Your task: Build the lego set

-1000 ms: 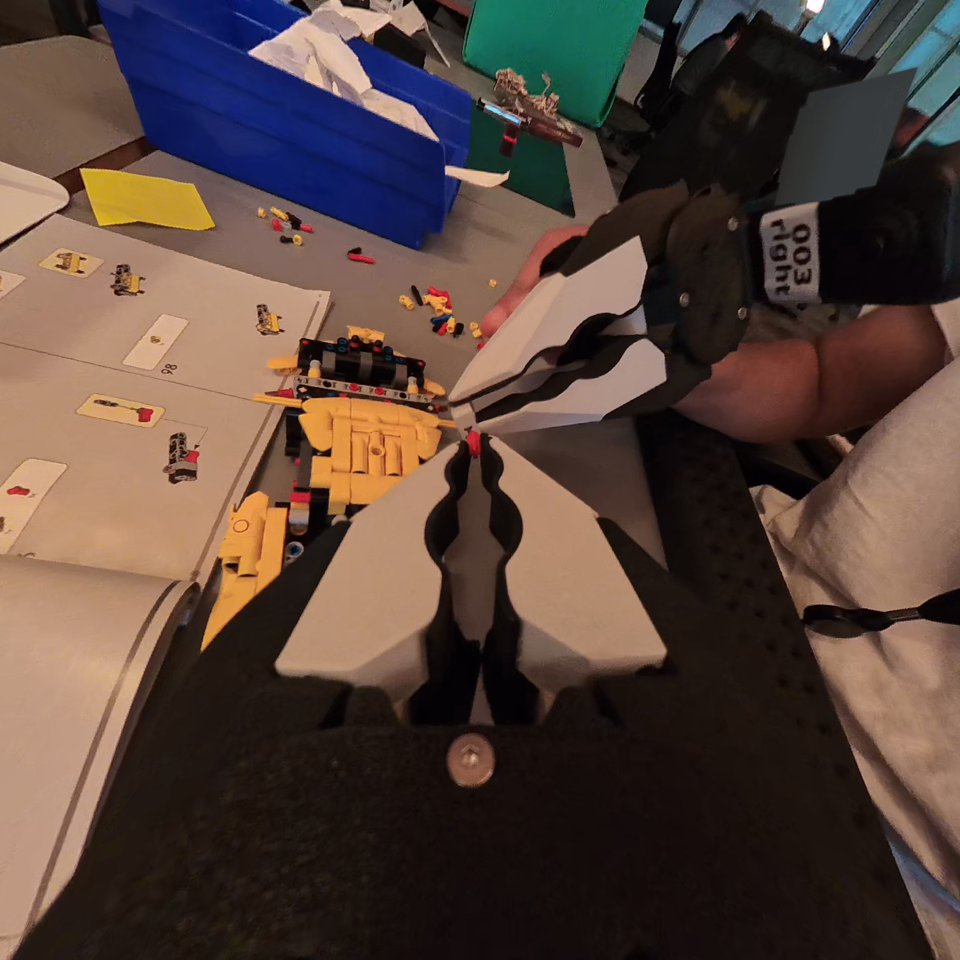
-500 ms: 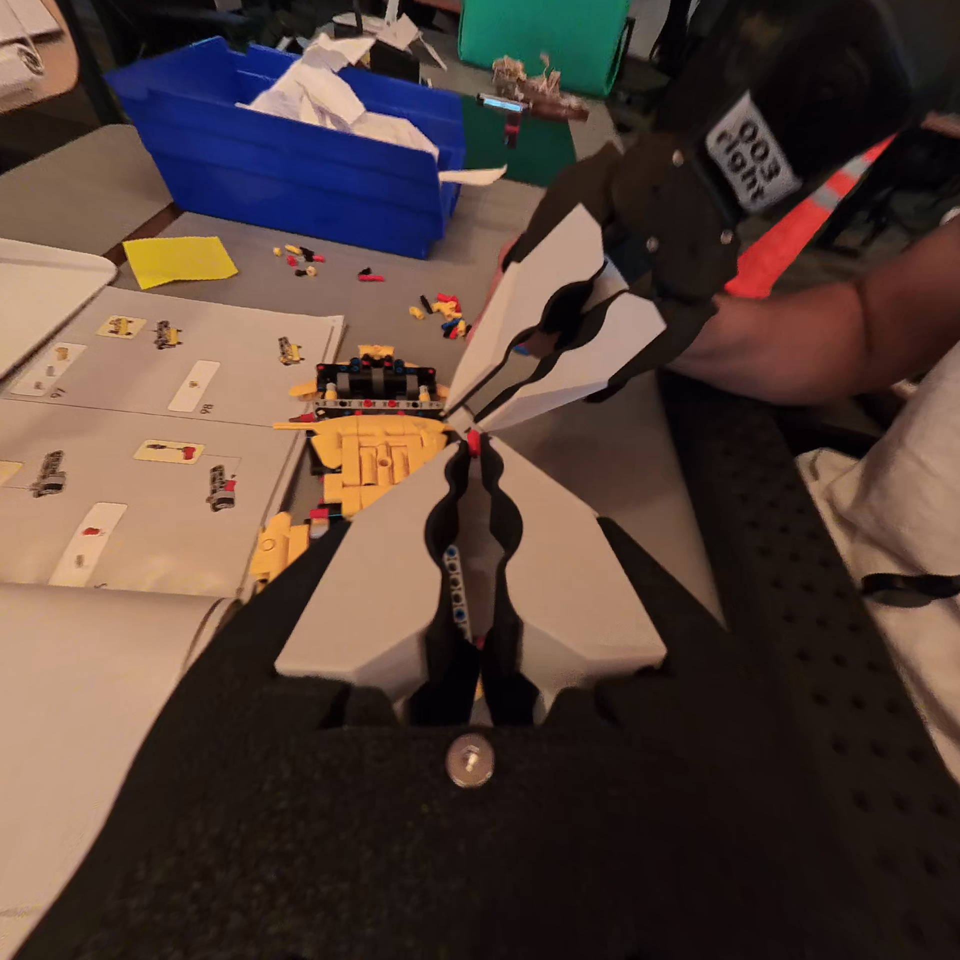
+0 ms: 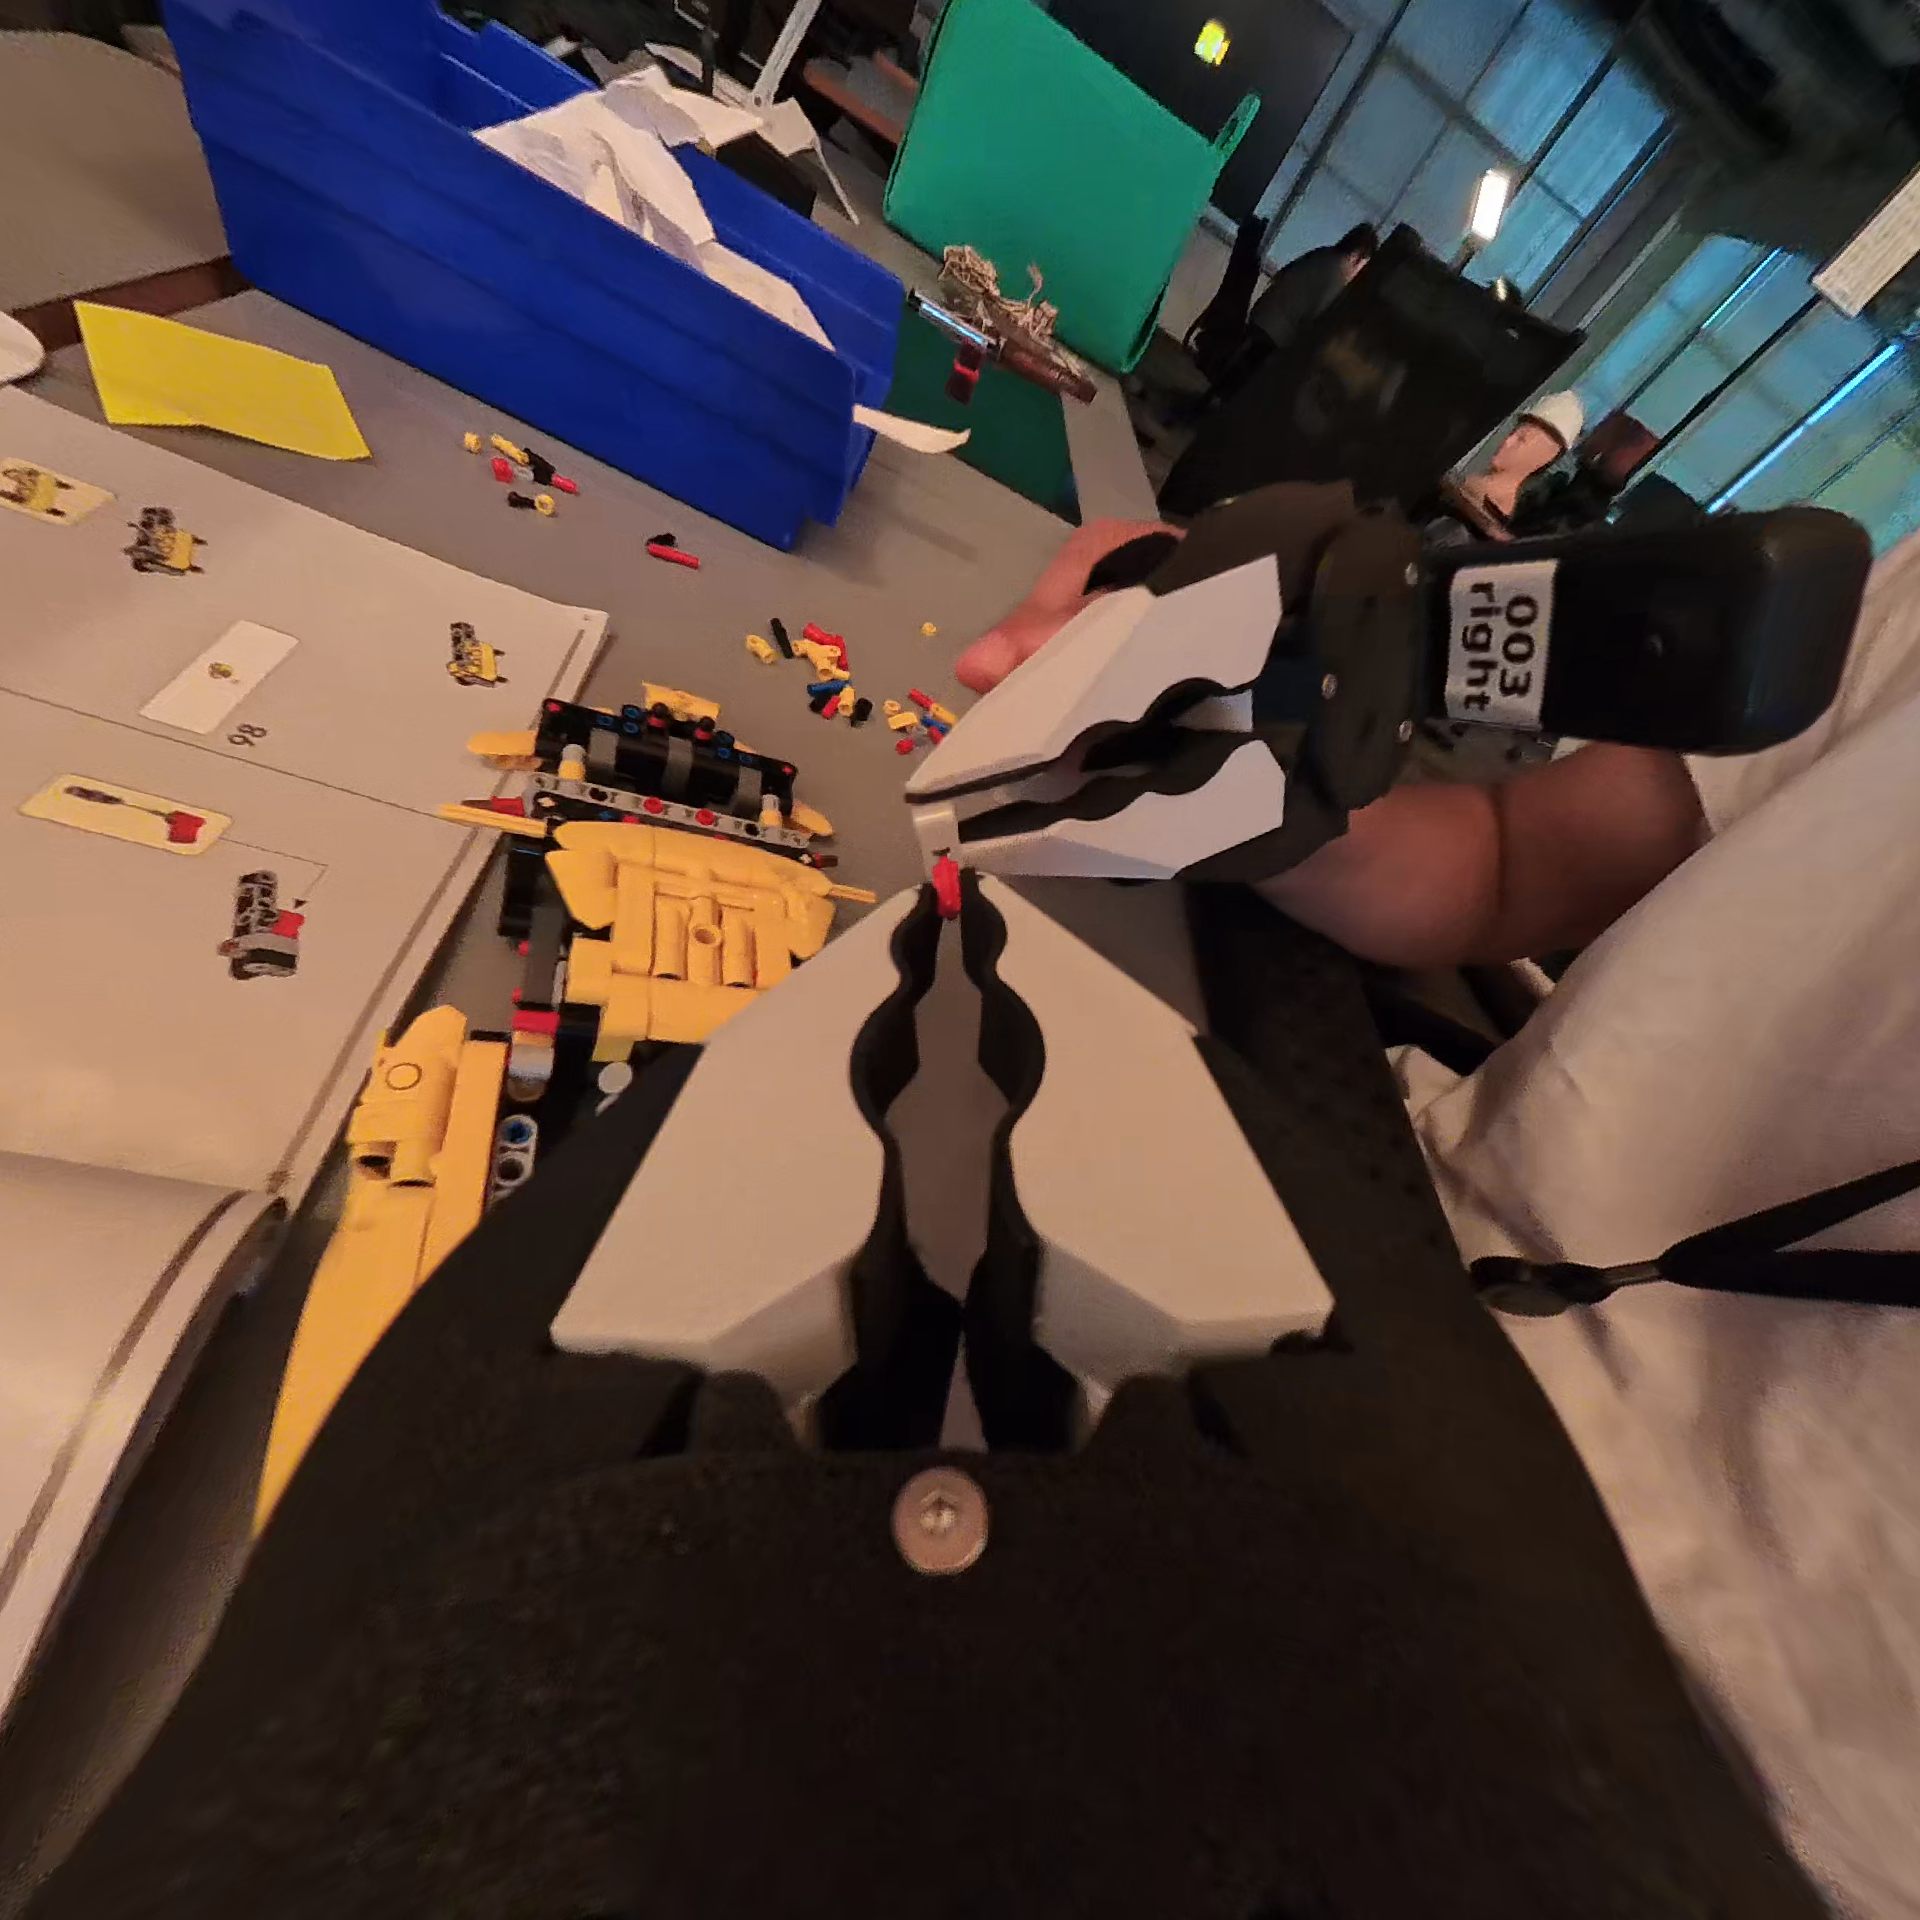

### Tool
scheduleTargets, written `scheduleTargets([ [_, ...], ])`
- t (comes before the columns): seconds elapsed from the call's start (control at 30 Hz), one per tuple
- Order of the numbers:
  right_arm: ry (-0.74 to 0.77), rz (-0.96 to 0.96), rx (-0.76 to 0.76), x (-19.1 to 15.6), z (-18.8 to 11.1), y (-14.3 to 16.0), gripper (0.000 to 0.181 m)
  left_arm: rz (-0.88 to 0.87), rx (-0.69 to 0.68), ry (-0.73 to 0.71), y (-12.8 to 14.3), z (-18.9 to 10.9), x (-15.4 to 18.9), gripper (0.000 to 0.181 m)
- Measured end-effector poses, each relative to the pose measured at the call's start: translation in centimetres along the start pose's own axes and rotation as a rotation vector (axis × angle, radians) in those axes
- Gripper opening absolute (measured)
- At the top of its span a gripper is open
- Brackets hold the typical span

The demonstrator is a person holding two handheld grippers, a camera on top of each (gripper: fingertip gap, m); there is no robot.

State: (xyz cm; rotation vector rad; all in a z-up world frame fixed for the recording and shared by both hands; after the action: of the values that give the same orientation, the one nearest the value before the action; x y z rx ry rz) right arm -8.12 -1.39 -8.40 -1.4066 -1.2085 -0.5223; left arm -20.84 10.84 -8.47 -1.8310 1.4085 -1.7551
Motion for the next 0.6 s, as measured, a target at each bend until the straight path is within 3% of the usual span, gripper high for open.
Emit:
scheduleTargets([
  [0.13, -0.066, 0.015, 0.006, -0.4, 0.2, 0.1, 0.006, 0.12, -0.067, -0.077, 0.5, 0.1, 0.5, 0.003],
  [0.27, -0.163, 0.069, 0.08, -0.5, 0.1, 0.0, 0.006, 0.197, -0.132, -0.062, 1.0, -0.2, 1.0, 0.003],
  [0.6, -0.32, 0.022, 0.089, -1.8, 0.2, -0.4, 0.006, 0.206, -0.307, -0.04, 2.4, 0.2, 0.9, 0.003],
])
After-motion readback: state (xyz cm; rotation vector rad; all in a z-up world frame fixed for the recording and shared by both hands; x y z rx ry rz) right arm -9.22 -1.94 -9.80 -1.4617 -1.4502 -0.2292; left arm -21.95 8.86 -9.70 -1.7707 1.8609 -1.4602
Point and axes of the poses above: each gripper's, where its closed fingertips meet, z out along the fingers, y out of its underside, x = y × z across the jaws, the point moved 10 cm from there along -z, back along the fingers, and after that the axes turned 14 degrees about -z, right-handed, at the moved point
